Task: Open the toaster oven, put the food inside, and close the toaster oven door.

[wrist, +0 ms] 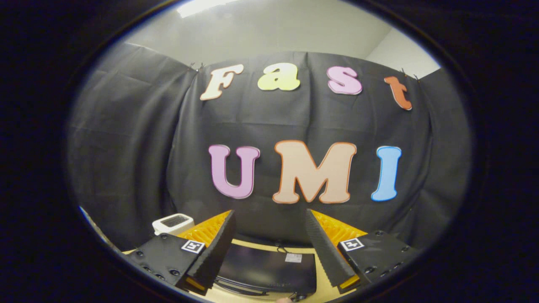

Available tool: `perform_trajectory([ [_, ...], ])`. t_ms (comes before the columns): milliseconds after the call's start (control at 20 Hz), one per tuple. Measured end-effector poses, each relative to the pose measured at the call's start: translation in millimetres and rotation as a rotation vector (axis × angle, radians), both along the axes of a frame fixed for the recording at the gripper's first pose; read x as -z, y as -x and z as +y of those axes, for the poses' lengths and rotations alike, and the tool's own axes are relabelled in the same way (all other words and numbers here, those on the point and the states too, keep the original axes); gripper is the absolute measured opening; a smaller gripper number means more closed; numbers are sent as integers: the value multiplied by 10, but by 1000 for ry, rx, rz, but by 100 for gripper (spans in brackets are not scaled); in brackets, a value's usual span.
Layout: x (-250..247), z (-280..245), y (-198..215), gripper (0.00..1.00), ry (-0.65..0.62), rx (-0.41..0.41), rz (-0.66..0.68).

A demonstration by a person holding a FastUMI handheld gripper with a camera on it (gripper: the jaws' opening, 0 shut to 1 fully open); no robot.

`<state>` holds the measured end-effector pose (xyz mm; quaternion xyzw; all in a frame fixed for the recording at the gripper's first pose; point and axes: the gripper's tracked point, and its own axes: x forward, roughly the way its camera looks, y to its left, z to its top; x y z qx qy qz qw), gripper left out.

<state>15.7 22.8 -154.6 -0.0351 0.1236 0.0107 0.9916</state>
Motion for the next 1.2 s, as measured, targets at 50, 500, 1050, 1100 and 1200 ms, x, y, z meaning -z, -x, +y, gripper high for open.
perform_trajectory([
  [50, 194, -4, 19, 100, 7, 4, 35],
  [500, 1750, -49, 274, 100, 67, 23, 318],
  [1050, 2263, -12, 613, 100, 83, -17, 427],
  [1100, 2254, 23, 661, 100, 76, -27, 432],
  [1200, 2251, 17, 707, 100, 72, -33, 417],
])
